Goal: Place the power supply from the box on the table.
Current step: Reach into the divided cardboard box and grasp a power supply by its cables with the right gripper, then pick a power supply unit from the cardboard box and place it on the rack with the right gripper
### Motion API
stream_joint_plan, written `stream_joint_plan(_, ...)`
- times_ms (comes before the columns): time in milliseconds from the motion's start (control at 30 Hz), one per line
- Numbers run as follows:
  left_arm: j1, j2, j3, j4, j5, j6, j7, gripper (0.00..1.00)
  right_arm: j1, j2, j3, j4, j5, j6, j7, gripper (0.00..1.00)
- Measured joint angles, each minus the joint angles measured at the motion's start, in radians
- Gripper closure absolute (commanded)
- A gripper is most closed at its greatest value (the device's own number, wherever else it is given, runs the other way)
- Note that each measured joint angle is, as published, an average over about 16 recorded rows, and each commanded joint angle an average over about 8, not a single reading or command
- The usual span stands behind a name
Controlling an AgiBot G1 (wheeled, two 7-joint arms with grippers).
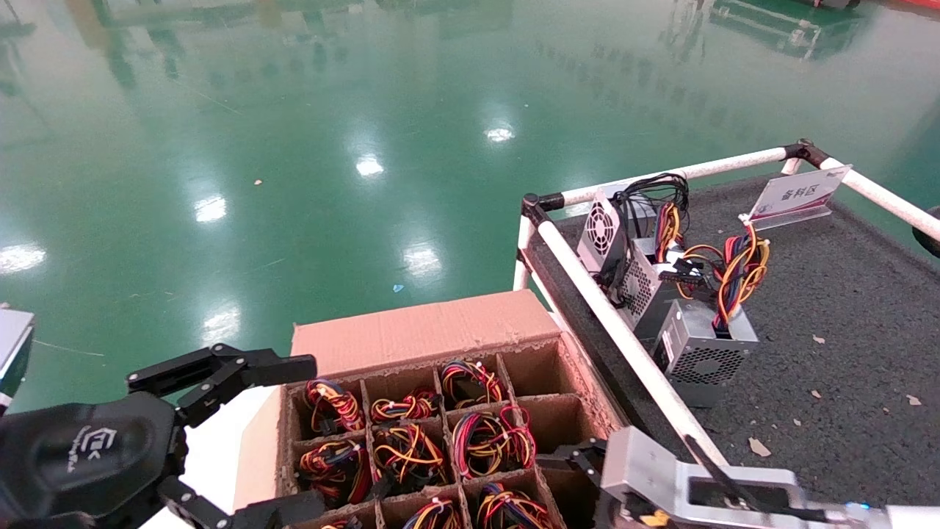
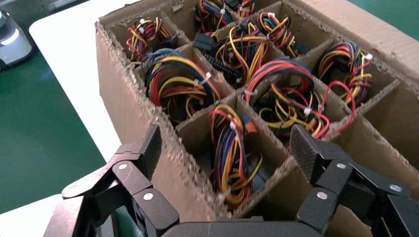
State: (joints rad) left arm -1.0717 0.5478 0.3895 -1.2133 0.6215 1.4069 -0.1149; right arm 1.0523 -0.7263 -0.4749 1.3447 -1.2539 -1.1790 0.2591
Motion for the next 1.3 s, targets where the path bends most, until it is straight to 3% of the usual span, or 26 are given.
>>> stream_joint_plan(767, 0.000, 0.000, 0.000, 0.000, 0.000, 0.000, 0.000, 0.00, 0.036, -0.076, -0.065, 0.005, -0.143, 0.062, 0.066, 1.00)
stream_joint_plan(1300, 0.000, 0.000, 0.000, 0.000, 0.000, 0.000, 0.000, 0.00, 0.061, -0.077, -0.060, 0.000, -0.113, 0.042, 0.133, 1.00)
